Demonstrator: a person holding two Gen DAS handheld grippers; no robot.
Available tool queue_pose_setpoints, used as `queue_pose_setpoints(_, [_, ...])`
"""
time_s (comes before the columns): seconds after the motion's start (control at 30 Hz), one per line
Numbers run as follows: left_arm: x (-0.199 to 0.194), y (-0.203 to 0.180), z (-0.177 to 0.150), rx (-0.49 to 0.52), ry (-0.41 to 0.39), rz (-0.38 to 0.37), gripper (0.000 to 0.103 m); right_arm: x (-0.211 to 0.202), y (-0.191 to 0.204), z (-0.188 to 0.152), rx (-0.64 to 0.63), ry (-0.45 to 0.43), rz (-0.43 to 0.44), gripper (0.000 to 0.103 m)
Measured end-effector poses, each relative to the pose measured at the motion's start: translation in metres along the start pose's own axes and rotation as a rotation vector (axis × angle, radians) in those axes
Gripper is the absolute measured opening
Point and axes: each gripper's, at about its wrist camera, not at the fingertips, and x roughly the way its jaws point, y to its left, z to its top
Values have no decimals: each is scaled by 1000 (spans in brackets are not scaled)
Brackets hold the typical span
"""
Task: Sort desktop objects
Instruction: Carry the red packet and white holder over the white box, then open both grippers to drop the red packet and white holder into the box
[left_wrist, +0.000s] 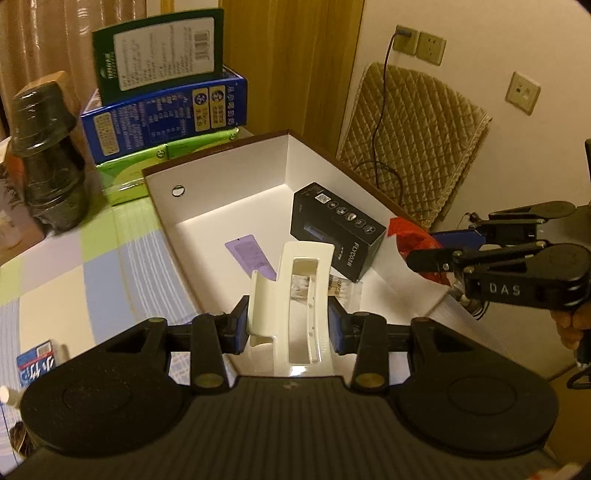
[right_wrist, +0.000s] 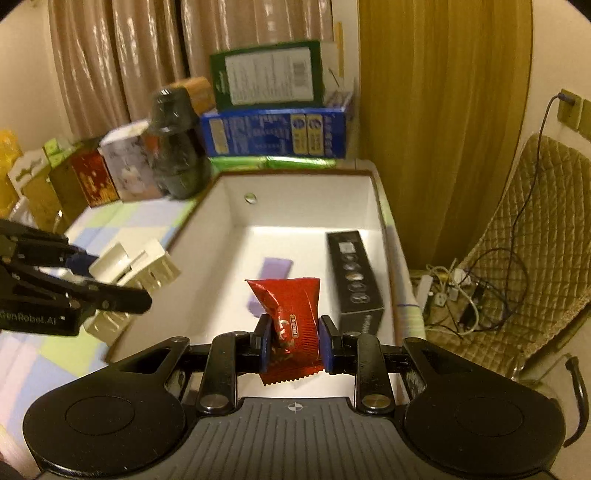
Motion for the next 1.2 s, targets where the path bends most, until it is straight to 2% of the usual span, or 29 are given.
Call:
queue_pose_setpoints(0.3, [62,2,19,19,109,44,36,34,-26,6,-46,118,20,24])
queue_pose_setpoints(0.57, [96,6,23,28,181,60,36,50,-32,7,-63,161,49,24])
queue_pose_setpoints(0.73, [101,9,26,26,187,55,37,58,-33,8,-67,182,58,24])
queue_pose_setpoints(0.8, [101,9,26,27,186,60,46,61,-33,8,-67,190,63,24])
queue_pose_setpoints(1.13, [95,11,28,21,189,72,50,72,-30,12,-91,211,49,24])
queue_pose_setpoints(1.2, [92,12,28,19,184,74,52,73,-28,12,-96,213,48,28])
